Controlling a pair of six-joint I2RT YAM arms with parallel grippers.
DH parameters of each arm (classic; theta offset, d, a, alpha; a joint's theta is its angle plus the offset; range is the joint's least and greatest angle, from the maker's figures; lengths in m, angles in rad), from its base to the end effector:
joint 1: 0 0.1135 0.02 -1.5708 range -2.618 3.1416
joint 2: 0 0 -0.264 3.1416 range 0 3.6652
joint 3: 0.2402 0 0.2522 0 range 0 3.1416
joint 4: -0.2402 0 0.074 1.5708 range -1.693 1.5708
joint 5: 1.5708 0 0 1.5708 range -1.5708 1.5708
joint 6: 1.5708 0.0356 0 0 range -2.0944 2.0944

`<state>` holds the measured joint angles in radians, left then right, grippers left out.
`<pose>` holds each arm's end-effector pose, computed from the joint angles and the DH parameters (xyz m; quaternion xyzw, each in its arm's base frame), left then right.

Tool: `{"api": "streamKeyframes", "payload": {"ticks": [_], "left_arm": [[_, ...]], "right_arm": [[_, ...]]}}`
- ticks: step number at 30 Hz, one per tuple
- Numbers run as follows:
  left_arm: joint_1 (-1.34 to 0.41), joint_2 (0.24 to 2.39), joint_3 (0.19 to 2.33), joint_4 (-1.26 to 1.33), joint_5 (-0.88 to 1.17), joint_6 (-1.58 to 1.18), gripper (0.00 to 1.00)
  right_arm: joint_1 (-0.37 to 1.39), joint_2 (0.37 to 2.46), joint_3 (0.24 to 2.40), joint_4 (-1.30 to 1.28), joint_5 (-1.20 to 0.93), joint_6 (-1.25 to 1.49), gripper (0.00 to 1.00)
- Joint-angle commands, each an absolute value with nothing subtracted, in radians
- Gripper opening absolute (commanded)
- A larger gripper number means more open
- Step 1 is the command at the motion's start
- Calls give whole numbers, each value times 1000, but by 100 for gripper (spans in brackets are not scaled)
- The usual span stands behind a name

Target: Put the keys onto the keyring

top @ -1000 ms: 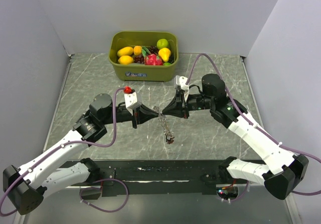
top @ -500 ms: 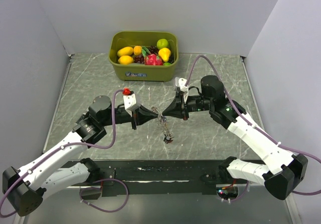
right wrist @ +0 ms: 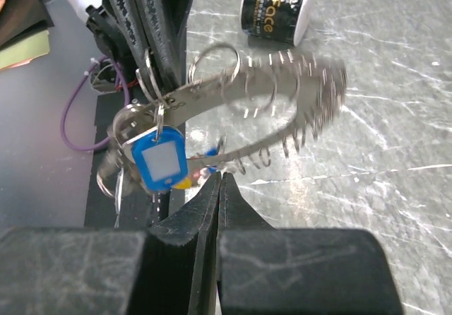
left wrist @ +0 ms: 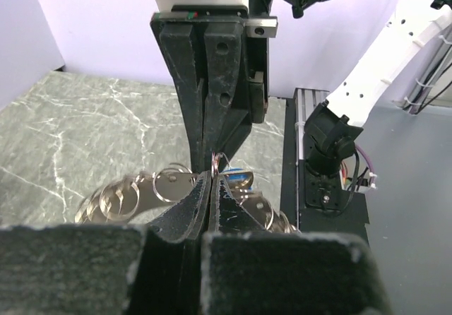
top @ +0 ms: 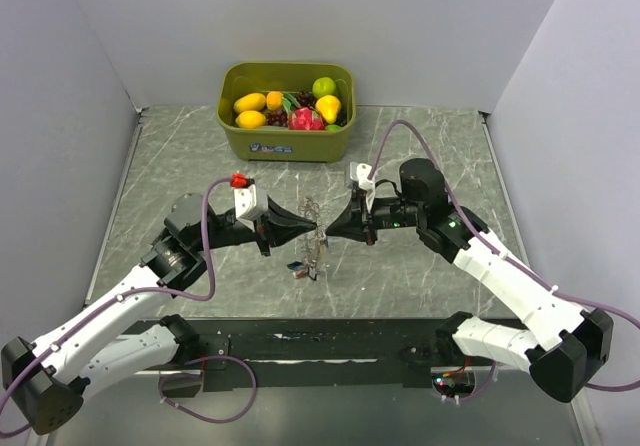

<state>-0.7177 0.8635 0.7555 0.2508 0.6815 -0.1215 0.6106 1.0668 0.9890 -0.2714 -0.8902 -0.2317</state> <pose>0.1352 -0.1478 0.3619 0.4227 0.5158 -0.4901 0.5613 0.1742 0.1557 0.3525 -0.5276 0.5738 0.4439 0.4420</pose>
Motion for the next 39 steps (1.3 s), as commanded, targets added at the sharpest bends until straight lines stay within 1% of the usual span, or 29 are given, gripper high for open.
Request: {"api": "streamKeyframes", "payload": {"ticks": [1,2,4,5,7,8,11,14,16,18,19,20,23,25,26,28,29,31,32,34,36,37,38,39], "left_arm": [[-721,865,778,331,704,-137,1],[-722,867,778,327,704,-130,1],[-723,864,775,318,698,-126,1],[-723,862,772,314,695,-121,1],[-722,861,772,307,695,-120,1],[-721,862,772,304,696,-120,1],[-723,868,775,310,715,-126,1],[-723,876,772,328,730,-136,1],[-721,879,770,336,736,-141,1],[-723,877,770,347,741,-146,1],[-723,879,769,348,741,-149,1],[-721,880,770,356,744,-152,1],[-723,882,772,357,752,-156,1],[-721,881,772,356,749,-155,1],[-722,879,770,356,747,-156,1],[-722,877,769,359,746,-158,1],[-723,877,769,360,746,-158,1],[-723,880,772,357,747,-158,1],[-723,882,773,357,747,-158,1],[-723,884,773,359,750,-156,1],[-723,888,778,356,755,-156,1],[-721,890,779,356,755,-155,1],[-721,891,782,354,755,-153,1],[-722,893,782,353,756,-153,1]], "right_arm": [[606,1009,982,-216,-835,-227,1],[606,988,977,-213,-816,-222,10],[606,959,963,-192,-764,-218,22],[604,928,957,-184,-750,-219,33],[604,899,948,-172,-738,-222,45],[601,876,946,-166,-747,-225,56],[603,864,946,-132,-819,-209,69],[603,876,953,-69,-915,-169,73],[603,885,950,-29,-939,-137,72],[603,902,945,23,-960,-117,69],[603,910,946,34,-969,-100,67],[601,928,950,44,-979,-92,62],[603,957,951,87,-1008,-61,54],[603,968,951,112,-1028,-45,53],[604,976,951,117,-1034,-41,51],[604,982,951,120,-1043,-40,49],[606,989,953,118,-1046,-41,43],[606,992,954,110,-1051,-41,41],[607,997,953,118,-1057,-38,38],[606,1000,948,126,-1063,-31,35],[606,1005,946,127,-1068,-29,26],[606,1008,950,123,-1071,-34,19],[606,1012,953,118,-1074,-37,7],[607,1015,956,107,-1083,-40,3]]}}
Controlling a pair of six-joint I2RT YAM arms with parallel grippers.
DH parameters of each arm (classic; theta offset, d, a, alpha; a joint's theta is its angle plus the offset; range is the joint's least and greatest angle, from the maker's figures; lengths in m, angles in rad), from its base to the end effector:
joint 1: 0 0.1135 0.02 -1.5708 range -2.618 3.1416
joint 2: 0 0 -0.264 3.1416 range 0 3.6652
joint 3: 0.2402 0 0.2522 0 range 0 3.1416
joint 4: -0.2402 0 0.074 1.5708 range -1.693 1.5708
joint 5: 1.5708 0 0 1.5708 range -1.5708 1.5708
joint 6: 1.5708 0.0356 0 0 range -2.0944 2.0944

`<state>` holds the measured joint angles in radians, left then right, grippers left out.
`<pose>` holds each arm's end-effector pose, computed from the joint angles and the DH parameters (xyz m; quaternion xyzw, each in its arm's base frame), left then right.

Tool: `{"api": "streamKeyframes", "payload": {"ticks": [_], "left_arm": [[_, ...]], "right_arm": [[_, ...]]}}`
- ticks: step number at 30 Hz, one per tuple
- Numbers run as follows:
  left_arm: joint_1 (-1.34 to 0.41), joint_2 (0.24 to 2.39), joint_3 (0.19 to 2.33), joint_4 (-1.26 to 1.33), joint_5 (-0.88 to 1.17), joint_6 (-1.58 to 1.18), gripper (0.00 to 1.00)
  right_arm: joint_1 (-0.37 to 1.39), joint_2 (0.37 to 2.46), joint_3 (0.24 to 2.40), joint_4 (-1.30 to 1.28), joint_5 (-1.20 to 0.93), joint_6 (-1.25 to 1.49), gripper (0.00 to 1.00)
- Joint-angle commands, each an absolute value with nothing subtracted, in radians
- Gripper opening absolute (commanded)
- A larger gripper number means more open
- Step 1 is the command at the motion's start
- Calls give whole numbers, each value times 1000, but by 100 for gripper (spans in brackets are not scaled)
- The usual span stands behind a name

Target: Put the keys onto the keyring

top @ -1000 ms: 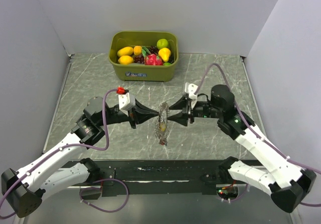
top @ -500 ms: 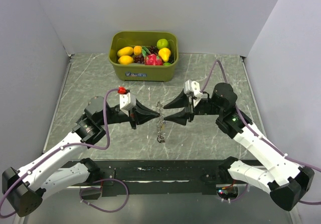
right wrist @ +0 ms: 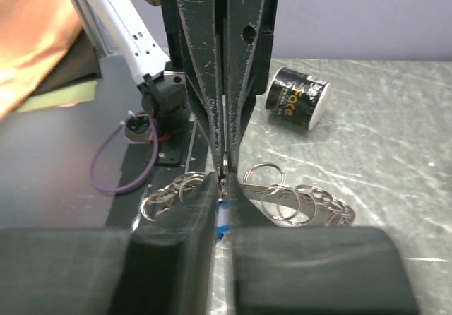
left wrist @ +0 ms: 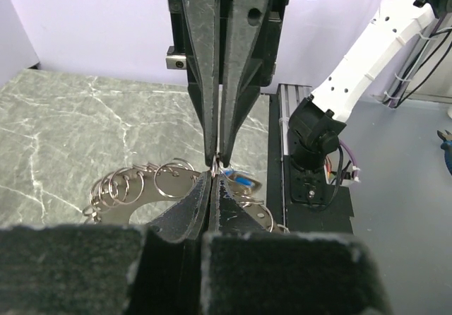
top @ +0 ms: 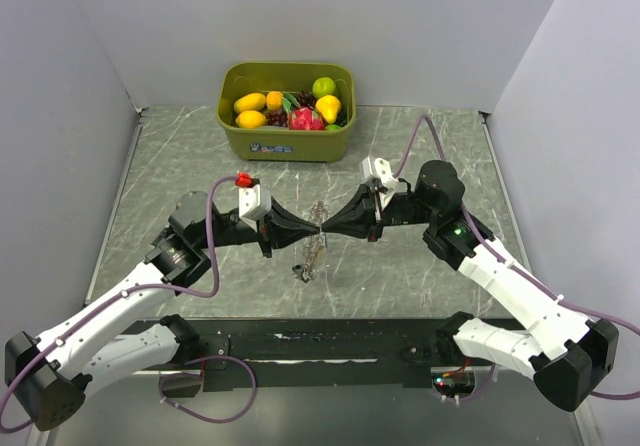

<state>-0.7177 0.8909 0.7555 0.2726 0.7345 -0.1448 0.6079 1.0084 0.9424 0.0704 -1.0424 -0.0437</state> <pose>0.1382 -0.1523 0.3589 0.4329 0.5117 -0.5084 0.5406 0.1627 0.1506 0.3810 -0.5301 0.4667 0.5085 0.4925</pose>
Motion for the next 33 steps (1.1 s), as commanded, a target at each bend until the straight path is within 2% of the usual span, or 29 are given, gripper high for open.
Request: {"api": "streamKeyframes", "payload": {"ticks": [1,8,10,13,14,16,17,20,23,29,33], "left_arm": [[-723,893,782,353,756,-152,1],[-723,893,813,287,756,-129,1],[-723,890,834,227,750,-106,4],[-723,888,874,111,721,-58,19],[-721,890,885,76,710,-46,30],[-721,894,928,-27,674,-26,38],[-722,905,948,-67,664,-12,46],[-722,936,1020,-196,652,52,59],[-721,980,1086,-305,660,100,65],[-723,1121,1242,-523,722,192,56],[-723,1170,1296,-578,736,225,52]], "right_arm": [[606,1017,960,104,-1089,-47,0],[606,1020,983,32,-1069,-97,0],[606,1020,1002,-26,-1049,-129,0],[606,1028,1032,-105,-1032,-173,0],[606,1029,1040,-126,-1031,-184,0],[606,1040,1063,-191,-1023,-222,0],[606,1045,1078,-213,-1020,-238,0],[604,1058,1098,-290,-1008,-282,0],[606,1075,1115,-346,-997,-321,0],[606,1098,1137,-406,-980,-367,0],[606,1109,1137,-416,-980,-371,0]]}}
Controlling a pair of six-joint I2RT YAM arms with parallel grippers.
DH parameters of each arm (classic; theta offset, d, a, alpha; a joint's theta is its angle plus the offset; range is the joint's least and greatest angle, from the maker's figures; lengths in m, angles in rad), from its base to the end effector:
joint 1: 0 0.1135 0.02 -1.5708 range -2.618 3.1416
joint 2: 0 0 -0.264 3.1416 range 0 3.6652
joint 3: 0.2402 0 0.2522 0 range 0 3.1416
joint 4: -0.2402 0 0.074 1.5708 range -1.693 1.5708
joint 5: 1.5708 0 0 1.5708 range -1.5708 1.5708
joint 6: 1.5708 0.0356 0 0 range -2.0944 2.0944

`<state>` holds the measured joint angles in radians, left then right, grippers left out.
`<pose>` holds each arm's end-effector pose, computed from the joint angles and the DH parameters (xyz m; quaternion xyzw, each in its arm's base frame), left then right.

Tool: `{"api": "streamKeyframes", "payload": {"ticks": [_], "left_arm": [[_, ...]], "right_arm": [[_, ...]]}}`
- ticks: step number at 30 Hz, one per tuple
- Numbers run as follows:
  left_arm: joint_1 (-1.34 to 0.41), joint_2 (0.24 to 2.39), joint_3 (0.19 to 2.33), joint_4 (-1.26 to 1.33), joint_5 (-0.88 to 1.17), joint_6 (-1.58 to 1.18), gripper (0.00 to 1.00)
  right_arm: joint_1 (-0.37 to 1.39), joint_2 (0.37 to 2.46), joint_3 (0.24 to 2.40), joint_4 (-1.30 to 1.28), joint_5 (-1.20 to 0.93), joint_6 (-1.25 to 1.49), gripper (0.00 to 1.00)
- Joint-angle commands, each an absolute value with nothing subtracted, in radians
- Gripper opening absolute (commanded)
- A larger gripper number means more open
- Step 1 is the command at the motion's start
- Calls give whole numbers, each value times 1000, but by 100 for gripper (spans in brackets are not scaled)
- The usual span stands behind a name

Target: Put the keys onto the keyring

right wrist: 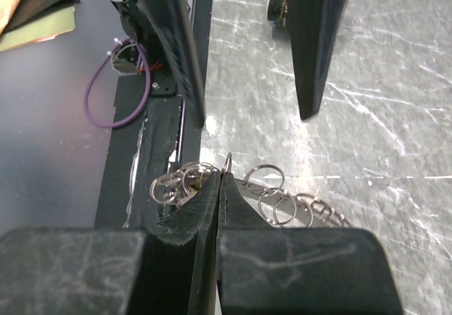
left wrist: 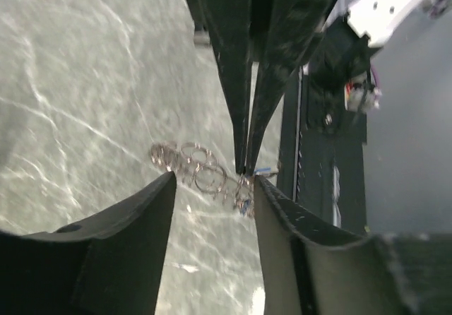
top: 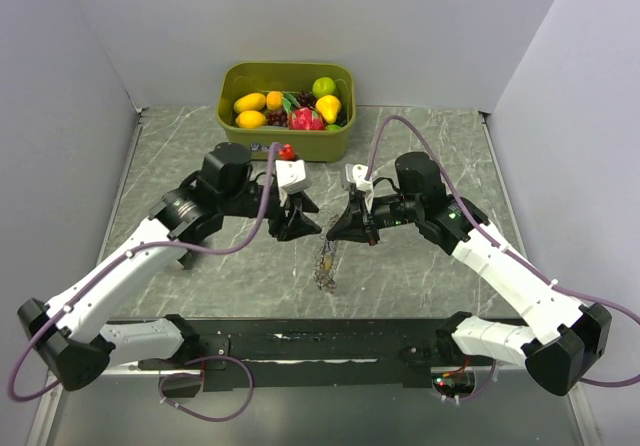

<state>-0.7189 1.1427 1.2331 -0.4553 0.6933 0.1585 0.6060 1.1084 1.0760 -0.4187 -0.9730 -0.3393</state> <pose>0.1684 -0.1776 0.3994 0.5035 0.6195 -0.4164 0.4352 0.1753 0.1573 0.3608 -0.5621 0.5539 0.4551 0.4126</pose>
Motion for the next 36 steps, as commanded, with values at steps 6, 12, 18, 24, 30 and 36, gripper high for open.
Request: {"api": "streamKeyframes", "payload": {"ticks": [6,12,18,24,30,36], "left_arm": [[-723,1210,1308,-607,793,252,49],[-724,1230,1299,-597,841,258,46],[-727,1241,1281,-554,844,245,41],[-730,1272,1287,-554,835,245,36],[-732,1292,1289,-555,818,244,29],[-736,1282,1278,-520,819,221,1]], "right_arm": [[606,1109,1134,-405,-976,-367,0],[606,1115,1132,-400,-982,-362,0],[607,1115,1131,-393,-983,-357,0],[606,1112,1127,-390,-985,-357,0],[606,1108,1126,-385,-991,-356,0],[606,1114,1126,-384,-996,-353,0]]}}
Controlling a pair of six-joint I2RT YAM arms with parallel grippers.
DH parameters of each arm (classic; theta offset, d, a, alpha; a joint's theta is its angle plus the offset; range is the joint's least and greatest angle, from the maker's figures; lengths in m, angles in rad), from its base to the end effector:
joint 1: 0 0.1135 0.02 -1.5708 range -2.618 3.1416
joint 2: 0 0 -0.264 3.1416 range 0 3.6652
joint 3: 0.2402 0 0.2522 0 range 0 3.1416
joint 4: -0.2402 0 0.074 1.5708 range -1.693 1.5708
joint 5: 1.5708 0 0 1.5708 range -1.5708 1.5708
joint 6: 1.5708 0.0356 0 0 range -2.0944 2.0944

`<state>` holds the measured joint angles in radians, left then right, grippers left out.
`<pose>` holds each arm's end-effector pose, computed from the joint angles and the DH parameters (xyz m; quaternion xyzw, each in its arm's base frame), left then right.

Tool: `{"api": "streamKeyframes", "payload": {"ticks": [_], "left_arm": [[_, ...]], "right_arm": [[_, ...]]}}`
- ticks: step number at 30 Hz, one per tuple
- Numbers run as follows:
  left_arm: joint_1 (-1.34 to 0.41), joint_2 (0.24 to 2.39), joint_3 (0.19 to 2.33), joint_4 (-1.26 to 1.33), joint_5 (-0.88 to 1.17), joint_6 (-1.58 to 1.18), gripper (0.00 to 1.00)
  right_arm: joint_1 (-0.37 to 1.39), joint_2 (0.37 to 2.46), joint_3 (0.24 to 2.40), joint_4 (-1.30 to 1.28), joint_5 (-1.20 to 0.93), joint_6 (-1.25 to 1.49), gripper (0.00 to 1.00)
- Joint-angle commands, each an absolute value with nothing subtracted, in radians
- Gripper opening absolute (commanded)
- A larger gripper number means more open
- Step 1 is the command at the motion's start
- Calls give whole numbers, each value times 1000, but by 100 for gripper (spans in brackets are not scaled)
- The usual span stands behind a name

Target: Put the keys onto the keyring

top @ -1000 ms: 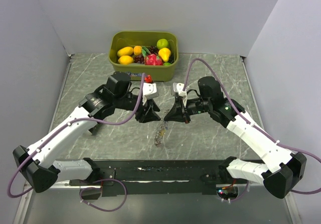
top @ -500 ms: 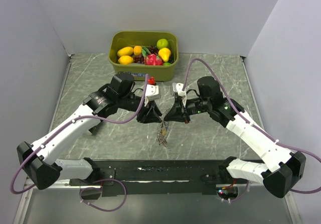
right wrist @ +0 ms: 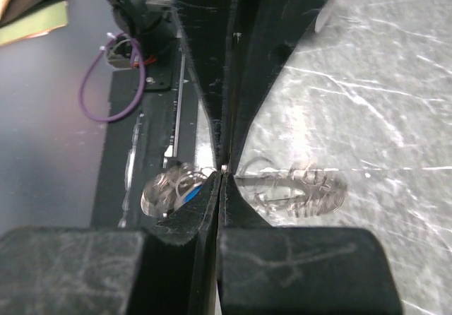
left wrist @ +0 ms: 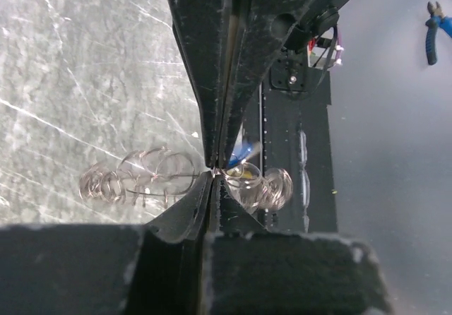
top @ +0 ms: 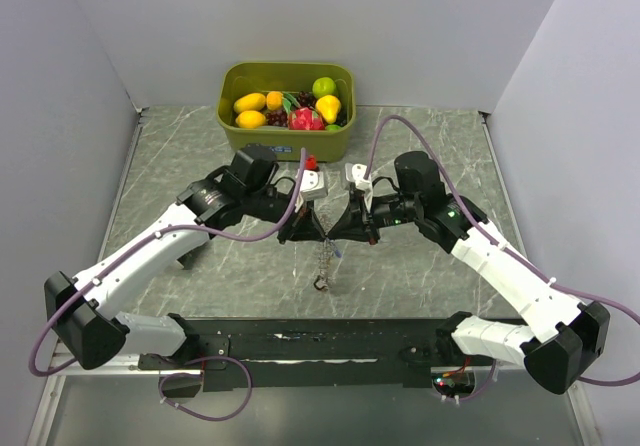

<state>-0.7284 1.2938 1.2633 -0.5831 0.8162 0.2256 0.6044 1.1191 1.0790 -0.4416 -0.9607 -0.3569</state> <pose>0.1879 -0.2024 0.3633 0.5364 0.6399 -0.4464 0.3218 0.1773 0.1579 0.3574 -0.5630 0.5619 0.4489 0.4071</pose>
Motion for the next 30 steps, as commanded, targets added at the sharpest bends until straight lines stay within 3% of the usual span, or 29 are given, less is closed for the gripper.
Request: {"api": "streamKeyframes", "payload": {"ticks": [1,4,8,13,19,26,30], "left_arm": [[-736,1273,1272,-494,818,216,1],[-736,1246,1240,-437,801,187,1],[-736,1201,1180,-350,769,140,1],[-736,1103,1069,-171,730,57,1],[-736,983,892,106,695,-33,1],[-736,957,838,224,696,-78,1],[-736,960,838,233,689,-78,1]], "right_arm": [[606,1114,1124,-382,-996,-353,0],[606,1109,1117,-367,-979,-333,1],[603,1066,1082,-292,-924,-292,33],[595,977,1009,-200,-825,-233,61],[565,949,988,-187,-865,-219,68],[565,982,996,-218,-985,-230,67],[565,991,983,-215,-988,-216,62]]}}
